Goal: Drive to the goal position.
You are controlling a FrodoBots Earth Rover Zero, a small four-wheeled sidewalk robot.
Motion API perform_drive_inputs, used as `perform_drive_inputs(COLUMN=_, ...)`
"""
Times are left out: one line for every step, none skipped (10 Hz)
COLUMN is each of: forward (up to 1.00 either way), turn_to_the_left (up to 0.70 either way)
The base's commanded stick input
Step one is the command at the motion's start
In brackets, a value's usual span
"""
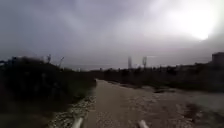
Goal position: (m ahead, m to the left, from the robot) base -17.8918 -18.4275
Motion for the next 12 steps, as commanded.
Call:
perform_drive_inputs(forward=0.7, turn_to_the_left=-0.35)
perform_drive_inputs(forward=0.7, turn_to_the_left=-0.35)
perform_drive_inputs(forward=0.7, turn_to_the_left=-0.35)
perform_drive_inputs(forward=0.7, turn_to_the_left=-0.35)
perform_drive_inputs(forward=0.7, turn_to_the_left=-0.35)
perform_drive_inputs(forward=0.7, turn_to_the_left=-0.35)
perform_drive_inputs(forward=0.7, turn_to_the_left=-0.35)
perform_drive_inputs(forward=0.7, turn_to_the_left=-0.35)
perform_drive_inputs(forward=0.7, turn_to_the_left=-0.35)
perform_drive_inputs(forward=0.7, turn_to_the_left=-0.35)
perform_drive_inputs(forward=0.7, turn_to_the_left=-0.35)
perform_drive_inputs(forward=0.7, turn_to_the_left=-0.35)
